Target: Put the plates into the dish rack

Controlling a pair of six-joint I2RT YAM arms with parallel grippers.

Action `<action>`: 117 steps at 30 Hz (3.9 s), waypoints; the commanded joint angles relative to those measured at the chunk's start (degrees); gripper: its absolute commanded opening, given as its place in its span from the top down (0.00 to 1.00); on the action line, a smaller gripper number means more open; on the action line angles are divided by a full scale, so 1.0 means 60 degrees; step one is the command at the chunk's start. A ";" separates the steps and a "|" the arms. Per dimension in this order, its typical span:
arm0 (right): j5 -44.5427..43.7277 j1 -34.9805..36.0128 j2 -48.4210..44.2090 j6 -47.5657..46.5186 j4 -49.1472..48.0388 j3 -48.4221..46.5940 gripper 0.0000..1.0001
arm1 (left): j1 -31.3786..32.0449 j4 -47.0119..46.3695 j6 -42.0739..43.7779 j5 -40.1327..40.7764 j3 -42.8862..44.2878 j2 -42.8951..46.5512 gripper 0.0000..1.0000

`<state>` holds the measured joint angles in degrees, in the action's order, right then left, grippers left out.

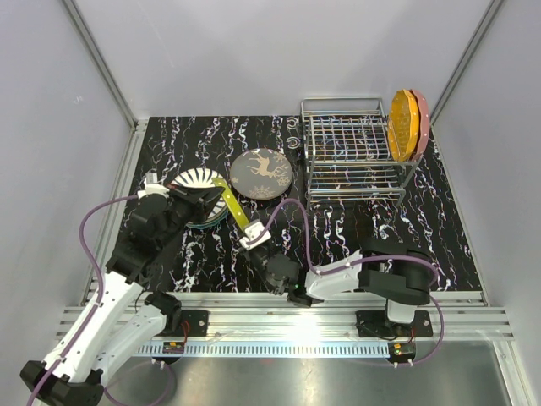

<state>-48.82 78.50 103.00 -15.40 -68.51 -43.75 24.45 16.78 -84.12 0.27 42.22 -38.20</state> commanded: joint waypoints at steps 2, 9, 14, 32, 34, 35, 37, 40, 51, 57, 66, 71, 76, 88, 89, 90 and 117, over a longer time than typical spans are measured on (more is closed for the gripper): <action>-0.0345 0.0042 -0.1155 0.0500 -0.0214 0.0070 0.80 | -0.0105 -0.2136 0.0468 0.0104 -0.0063 -0.0239 0.97; -0.0886 0.0056 -0.2107 0.1363 0.2070 -0.0751 0.98 | -0.0178 -0.1889 0.2474 -0.1465 0.0229 -0.2143 0.54; -0.1794 0.0042 -0.3030 0.2519 0.3798 -0.0838 1.00 | -0.0178 -0.0412 0.5008 -0.1263 0.1034 -0.2818 0.30; -0.1914 -0.1098 -0.6573 0.3313 0.8309 -0.1306 1.00 | -0.0178 0.1188 1.0150 -0.0096 0.4067 -0.1824 0.01; -0.0894 -0.2061 -0.7423 0.3459 0.9861 -0.2326 1.00 | -0.0178 0.1218 1.0795 0.0523 0.3879 -0.1370 0.01; -0.0742 -0.2329 -0.7571 0.3300 1.0170 -0.2724 1.00 | -0.0178 0.1174 1.0956 0.0888 0.3761 -0.1238 0.01; -0.0479 -0.2841 -0.7719 0.2179 1.0597 -0.3878 1.00 | -0.0178 0.0912 1.1177 0.1067 0.3265 -0.0944 0.01; -0.0536 -0.3180 -0.7412 0.0858 1.0964 -0.5271 1.00 | -0.0178 0.0488 1.1163 0.1053 0.2489 -0.0812 0.01; 0.1407 -0.6779 -0.6225 0.0749 1.4681 -0.8265 1.00 | -0.0178 0.0705 1.1192 0.0042 0.1884 -0.1749 0.01; 0.3240 -0.8379 -0.6020 0.1087 1.5724 -0.8485 1.00 | -0.0178 0.0749 1.1222 0.0072 0.1709 -0.1544 0.01; 0.4225 -0.9889 -0.5844 0.1029 1.5594 -0.8076 1.00 | -0.0178 0.0837 1.1222 -0.0002 0.1738 -0.1662 0.01; 0.3889 -1.0065 -0.5800 0.0692 1.5169 -0.7680 1.00 | -0.0193 0.0705 1.1236 -0.0002 0.1680 -0.1589 0.01; 0.3596 -1.0329 -0.5799 0.0560 1.4803 -0.7402 1.00 | -0.0178 0.0661 1.1236 -0.0234 0.1636 -0.1676 0.01; 0.3405 -1.0812 -0.5888 0.0150 1.4436 -0.7182 1.00 | -0.0178 0.0720 1.1265 -0.0309 0.1650 -0.1720 0.01; 0.3434 -1.0842 -0.5917 0.0149 1.4393 -0.7167 1.00 | -0.0178 0.0705 1.1236 -0.0309 0.1650 -0.1720 0.01; 0.3434 -1.0856 -0.5917 0.0106 1.4392 -0.7152 1.00 | -0.0178 0.0705 1.1251 -0.0324 0.1650 -0.1720 0.01; 0.3201 -1.1032 -0.6107 -0.0509 1.3264 -0.6201 1.00 | -0.0178 0.0690 1.1222 -0.0485 0.1650 -0.1764 0.01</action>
<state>-26.48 12.99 69.41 -15.99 20.32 -79.35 23.51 23.44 -17.69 -1.32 51.99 -48.62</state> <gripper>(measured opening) 0.332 0.988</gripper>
